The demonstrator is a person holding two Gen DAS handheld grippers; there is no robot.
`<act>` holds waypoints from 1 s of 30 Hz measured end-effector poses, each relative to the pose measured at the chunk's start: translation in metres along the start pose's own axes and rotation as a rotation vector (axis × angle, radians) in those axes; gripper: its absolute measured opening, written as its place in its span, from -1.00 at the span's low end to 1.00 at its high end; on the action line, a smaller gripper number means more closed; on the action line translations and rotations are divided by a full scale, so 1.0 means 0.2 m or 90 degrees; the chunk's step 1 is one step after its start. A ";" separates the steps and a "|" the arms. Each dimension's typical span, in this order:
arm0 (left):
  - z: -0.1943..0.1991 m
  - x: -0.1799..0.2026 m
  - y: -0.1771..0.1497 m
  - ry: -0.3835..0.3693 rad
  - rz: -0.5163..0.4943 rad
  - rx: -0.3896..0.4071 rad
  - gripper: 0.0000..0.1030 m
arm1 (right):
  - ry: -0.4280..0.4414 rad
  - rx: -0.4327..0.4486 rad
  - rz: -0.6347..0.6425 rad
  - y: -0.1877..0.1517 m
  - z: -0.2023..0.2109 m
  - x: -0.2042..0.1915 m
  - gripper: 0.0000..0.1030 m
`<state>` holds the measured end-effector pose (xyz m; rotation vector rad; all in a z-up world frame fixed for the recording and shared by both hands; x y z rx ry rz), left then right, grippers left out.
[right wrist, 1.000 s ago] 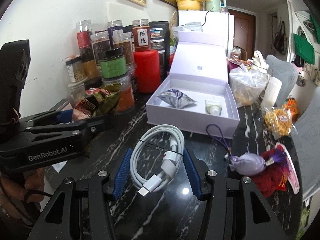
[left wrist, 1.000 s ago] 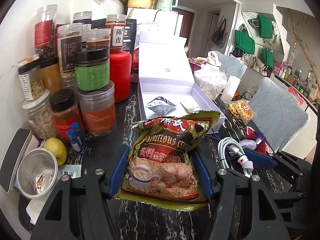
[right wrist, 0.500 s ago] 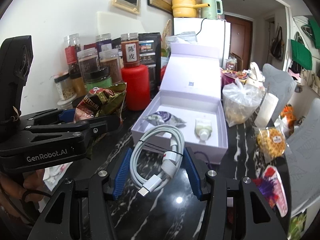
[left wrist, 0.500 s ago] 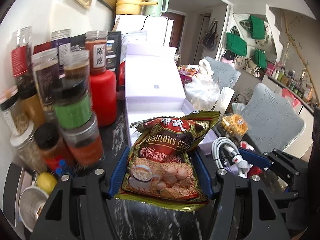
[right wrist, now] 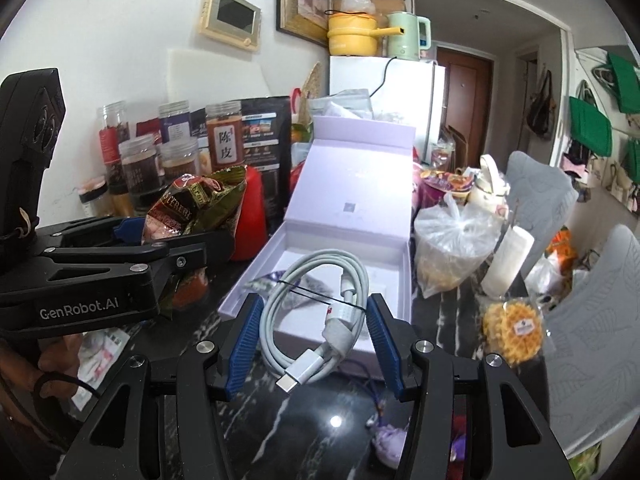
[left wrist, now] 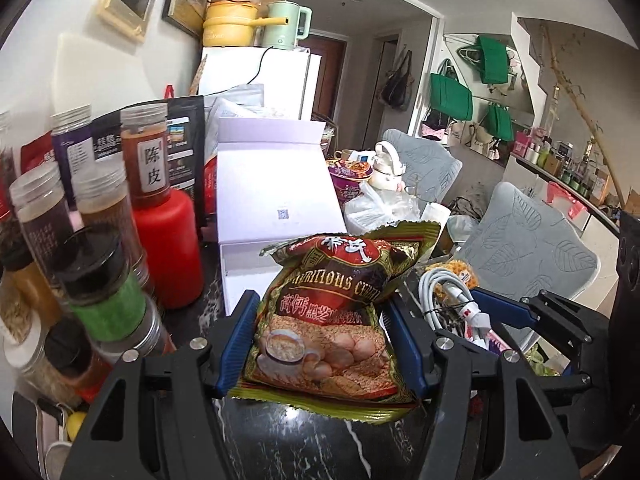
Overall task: Organize soft objects
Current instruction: 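Carry the cookie bag in the left tool and cable in the right tool over the white box, then open the right tool to drop the cable into the box while the left tool releases the cookie bag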
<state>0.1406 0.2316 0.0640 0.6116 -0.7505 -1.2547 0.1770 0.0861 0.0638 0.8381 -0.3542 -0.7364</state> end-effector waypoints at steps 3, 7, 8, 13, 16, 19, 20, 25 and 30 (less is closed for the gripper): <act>-0.02 0.00 0.05 -0.010 -0.001 0.002 0.22 | -0.002 0.011 -0.002 0.06 -0.02 0.04 0.02; -0.04 0.00 0.15 0.015 -0.012 0.019 0.22 | -0.009 0.025 0.001 0.13 -0.05 0.07 0.02; -0.05 0.00 0.17 0.018 -0.014 0.021 0.22 | -0.009 0.029 0.001 0.15 -0.06 0.08 0.02; -0.10 -0.01 0.27 0.032 -0.013 0.040 0.22 | -0.007 0.045 -0.001 0.25 -0.11 0.13 0.02; -0.13 -0.02 0.32 0.039 -0.012 0.051 0.22 | -0.008 0.051 -0.004 0.30 -0.15 0.16 0.02; -0.16 -0.03 0.36 0.057 -0.015 0.062 0.22 | -0.013 0.053 -0.014 0.34 -0.19 0.20 0.02; -0.17 -0.04 0.38 0.063 -0.014 0.065 0.22 | -0.015 0.052 -0.016 0.36 -0.22 0.21 0.02; -0.24 -0.06 0.43 0.082 -0.012 0.077 0.22 | -0.020 0.055 -0.034 0.41 -0.30 0.26 0.02; -0.35 -0.09 0.45 0.082 0.000 0.073 0.22 | -0.035 0.060 -0.042 0.46 -0.37 0.28 0.02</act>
Point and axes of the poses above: each gripper's, at about its wrist camera, not at the fingertips, and z roughly against the way its jaws point, x to its right, y to its top, the point moved 1 cm from there along -z, roughly the way its jaws point, and after that the axes turned 6 degrees about -x, right-handed, at the moved point
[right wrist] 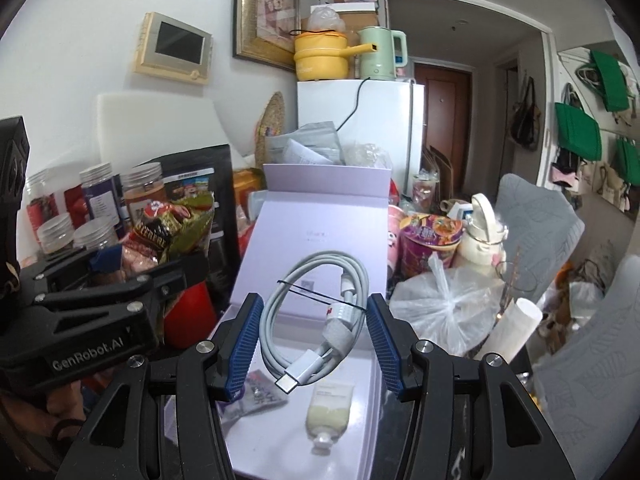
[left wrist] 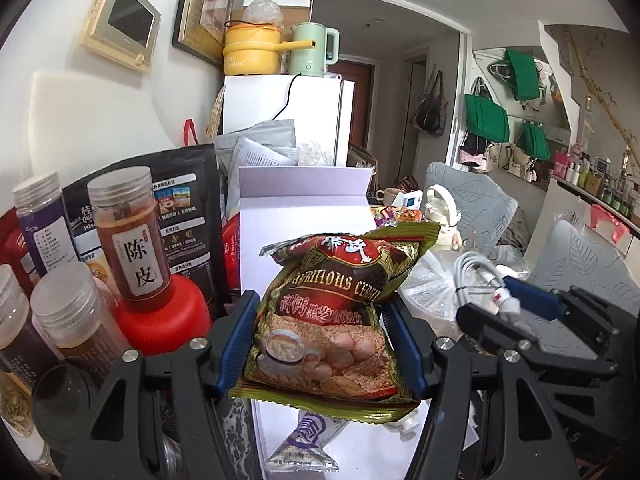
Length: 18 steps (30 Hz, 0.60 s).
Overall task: Organize soft objects
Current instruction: 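Open the right tool to drop the cable into the box while the left tool releases the cookie bag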
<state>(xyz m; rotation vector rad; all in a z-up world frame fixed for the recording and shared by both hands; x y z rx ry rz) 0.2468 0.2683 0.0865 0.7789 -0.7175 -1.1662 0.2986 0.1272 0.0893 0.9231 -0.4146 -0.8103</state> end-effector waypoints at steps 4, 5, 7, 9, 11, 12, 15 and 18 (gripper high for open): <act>-0.07 -0.03 -0.03 0.018 0.001 -0.009 0.22 | -0.015 0.000 -0.013 -0.01 -0.05 0.02 0.03; -0.10 -0.04 -0.03 0.022 0.002 -0.022 0.22 | -0.016 -0.006 -0.015 -0.02 -0.07 0.02 0.03; -0.15 -0.06 -0.03 0.019 0.003 -0.035 0.22 | -0.014 -0.030 -0.007 -0.04 -0.12 0.02 0.03; -0.17 -0.06 -0.04 0.032 0.000 -0.039 0.22 | -0.022 -0.047 -0.008 -0.06 -0.17 0.03 0.03; -0.20 -0.07 -0.04 0.036 -0.003 -0.046 0.22 | -0.019 -0.050 -0.008 -0.05 -0.18 0.03 0.03; -0.21 -0.07 -0.05 0.035 -0.002 -0.052 0.22 | -0.017 -0.050 -0.005 -0.06 -0.19 0.02 0.03; -0.25 -0.08 -0.06 0.035 -0.002 -0.066 0.22 | -0.015 -0.049 0.008 -0.06 -0.18 0.00 0.03; -0.26 -0.07 -0.07 0.040 -0.006 -0.070 0.22 | -0.013 -0.049 0.012 -0.06 -0.17 -0.01 0.03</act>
Point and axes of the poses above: each gripper's, at about its wrist camera, not at the fingertips, and z roughly against the way its jaws point, x to its right, y to its top, the point moved 1 cm from there along -z, roughly the way its jaws point, and after that the axes turned 6 degrees about -x, right-handed, at the moved point
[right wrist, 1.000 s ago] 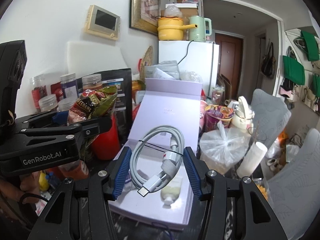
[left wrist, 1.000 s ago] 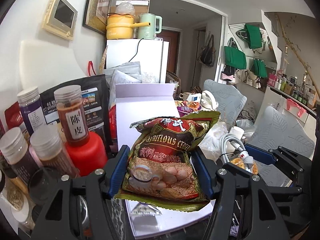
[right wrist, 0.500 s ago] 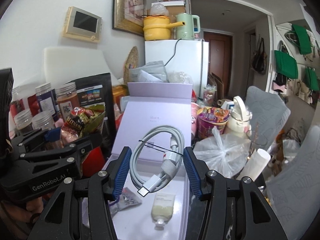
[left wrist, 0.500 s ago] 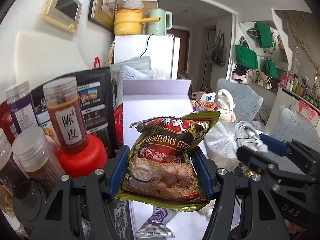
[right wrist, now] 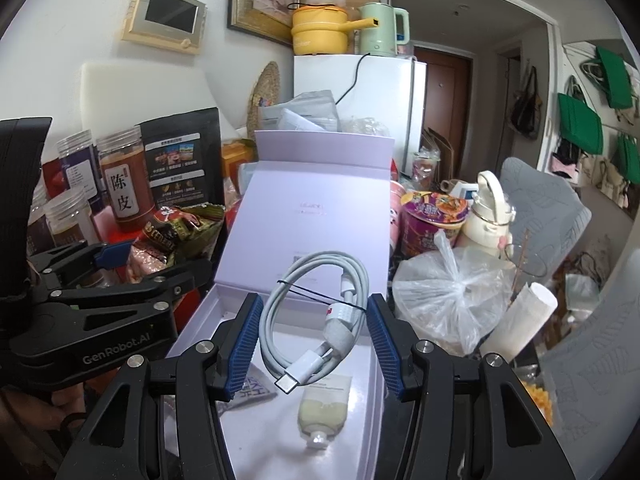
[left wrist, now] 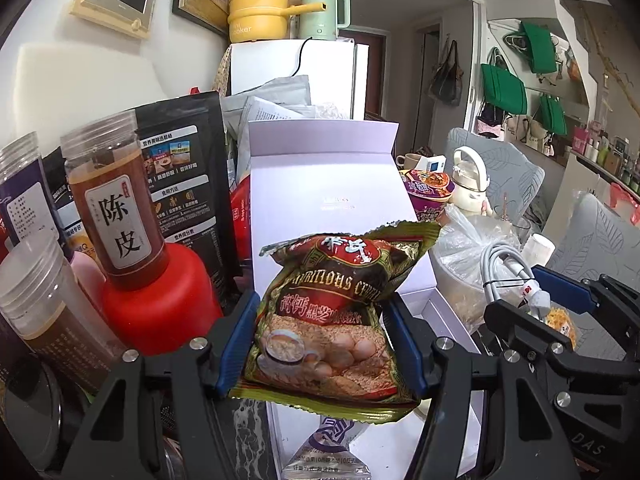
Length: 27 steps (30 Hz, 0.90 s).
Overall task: Organize soft objects
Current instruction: 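Open the right tool to drop the cable into the box while the left tool releases the cookie bag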
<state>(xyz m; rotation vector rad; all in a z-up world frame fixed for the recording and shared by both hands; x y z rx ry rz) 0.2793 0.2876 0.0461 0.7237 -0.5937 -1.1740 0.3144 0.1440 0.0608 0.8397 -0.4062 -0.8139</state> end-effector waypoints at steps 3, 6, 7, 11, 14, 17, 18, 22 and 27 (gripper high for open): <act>-0.01 0.00 0.00 0.003 0.001 -0.006 0.22 | 0.000 -0.001 0.000 0.00 -0.01 0.00 0.03; -0.03 0.00 -0.01 0.006 0.000 -0.012 0.22 | 0.002 -0.003 -0.002 -0.01 -0.02 0.01 0.04; -0.04 0.01 0.00 0.008 0.000 -0.014 0.22 | 0.001 -0.008 -0.001 -0.01 -0.03 0.01 0.05; -0.08 0.01 0.00 0.037 -0.005 -0.029 0.25 | -0.010 -0.028 0.000 -0.01 -0.07 0.01 0.09; -0.13 0.01 0.00 0.039 -0.003 -0.058 0.25 | -0.017 -0.031 -0.007 -0.02 -0.07 0.02 0.35; -0.16 0.02 0.00 0.034 -0.004 -0.073 0.39 | -0.012 -0.032 -0.008 -0.02 -0.06 0.03 0.36; -0.16 0.02 0.00 0.038 -0.006 -0.075 0.50 | -0.014 -0.032 -0.007 -0.02 -0.06 0.03 0.39; -0.15 0.02 -0.01 0.058 -0.001 -0.072 0.55 | -0.020 -0.033 -0.010 -0.02 -0.05 0.05 0.41; -0.12 0.03 0.00 0.057 -0.005 -0.062 0.55 | -0.024 -0.030 -0.011 -0.02 -0.04 0.06 0.41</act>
Point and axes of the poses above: each gripper's, at about its wrist camera, not at the fingertips, and z roughly against the way its jaws point, x to its right, y to its top, the point moved 1 cm from there along -z, roughly the way its jaws point, and after that the axes turned 6 degrees about -x, right-handed, at the moved point
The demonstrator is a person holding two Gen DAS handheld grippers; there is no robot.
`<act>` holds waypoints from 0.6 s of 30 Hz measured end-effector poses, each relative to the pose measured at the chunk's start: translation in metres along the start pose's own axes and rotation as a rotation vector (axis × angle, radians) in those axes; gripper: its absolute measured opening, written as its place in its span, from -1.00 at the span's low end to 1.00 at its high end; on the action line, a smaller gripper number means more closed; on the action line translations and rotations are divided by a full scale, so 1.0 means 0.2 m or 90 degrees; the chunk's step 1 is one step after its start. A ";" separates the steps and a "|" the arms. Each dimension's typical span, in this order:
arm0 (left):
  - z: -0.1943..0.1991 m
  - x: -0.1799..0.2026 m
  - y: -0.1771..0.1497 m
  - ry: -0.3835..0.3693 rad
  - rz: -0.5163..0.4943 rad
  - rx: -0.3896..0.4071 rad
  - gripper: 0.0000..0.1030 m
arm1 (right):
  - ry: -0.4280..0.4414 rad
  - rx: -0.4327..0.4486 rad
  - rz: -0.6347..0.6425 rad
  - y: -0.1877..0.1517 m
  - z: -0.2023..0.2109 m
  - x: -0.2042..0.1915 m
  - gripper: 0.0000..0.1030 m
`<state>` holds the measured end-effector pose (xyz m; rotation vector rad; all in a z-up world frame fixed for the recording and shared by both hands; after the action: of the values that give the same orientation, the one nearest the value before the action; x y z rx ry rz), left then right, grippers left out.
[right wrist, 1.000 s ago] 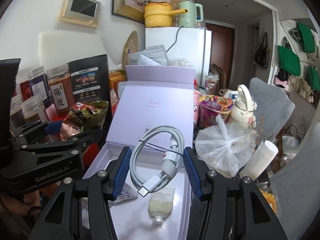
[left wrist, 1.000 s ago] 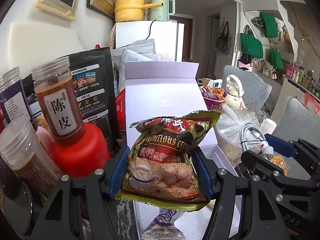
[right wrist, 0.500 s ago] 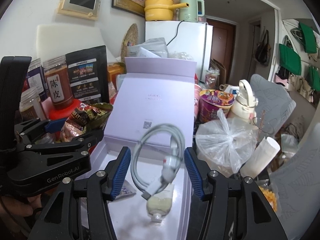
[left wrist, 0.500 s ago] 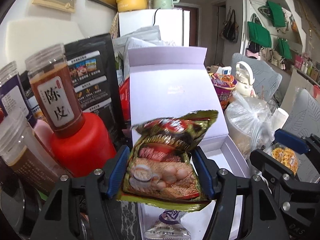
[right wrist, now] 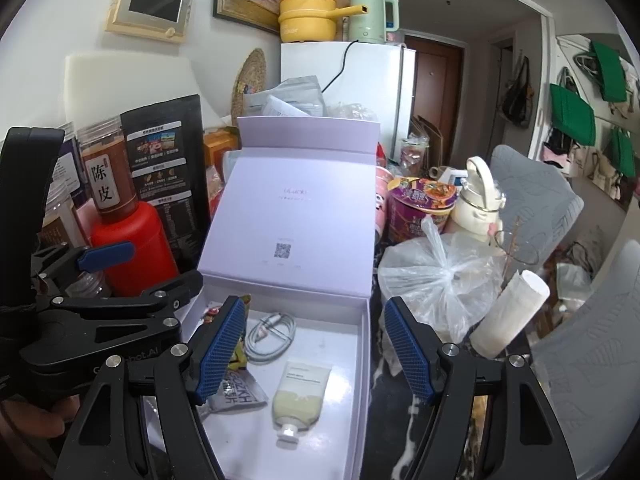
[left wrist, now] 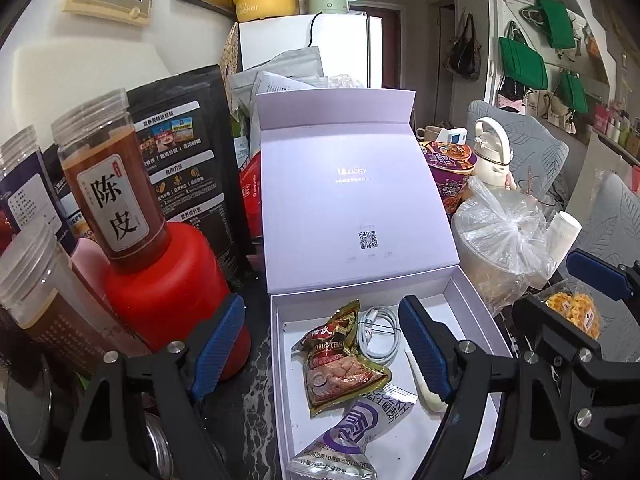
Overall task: Organize soft objects
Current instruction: 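Open the right tool to drop the cable into the box while the left tool releases the cookie bag, then withdraw both open tools from the box back toward the lavender sachet and pink packet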
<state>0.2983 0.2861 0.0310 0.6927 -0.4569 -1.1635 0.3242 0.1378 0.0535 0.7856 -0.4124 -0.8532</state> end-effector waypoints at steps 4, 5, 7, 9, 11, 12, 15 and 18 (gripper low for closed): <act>0.01 0.01 0.00 0.006 -0.006 0.005 0.55 | -0.001 0.001 0.006 0.00 0.01 0.00 0.41; 0.01 0.02 0.00 0.005 -0.004 0.005 0.55 | 0.000 0.001 0.006 0.00 0.01 0.00 0.41; 0.01 0.02 0.00 0.002 -0.002 0.002 0.55 | 0.002 0.002 0.006 0.00 0.02 0.00 0.41; 0.02 0.02 0.00 0.001 -0.003 0.003 0.55 | 0.004 0.002 0.007 0.00 0.02 -0.01 0.41; 0.03 0.01 0.00 0.003 -0.002 0.006 0.55 | 0.007 0.002 0.007 0.00 0.03 -0.01 0.41; 0.04 0.01 0.00 0.003 0.001 0.006 0.55 | 0.008 0.005 0.008 0.00 0.04 -0.01 0.41; 0.05 0.00 0.00 -0.001 0.008 0.008 0.55 | 0.008 0.012 0.011 0.00 0.07 -0.02 0.41; 0.08 0.00 -0.01 0.012 0.003 0.013 0.55 | 0.014 0.015 0.012 0.00 0.10 -0.03 0.41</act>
<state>0.2861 0.2819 0.0416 0.7202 -0.4550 -1.1484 0.3089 0.1337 0.0660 0.8111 -0.4107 -0.8232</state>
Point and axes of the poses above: each gripper's, at about its wrist camera, not at the fingertips, and z roughly against the way its jaws point, x to its right, y to its top, the point moved 1 cm from there along -z, roughly the way its jaws point, and after that the axes turned 6 degrees about -x, right-handed, at the moved point
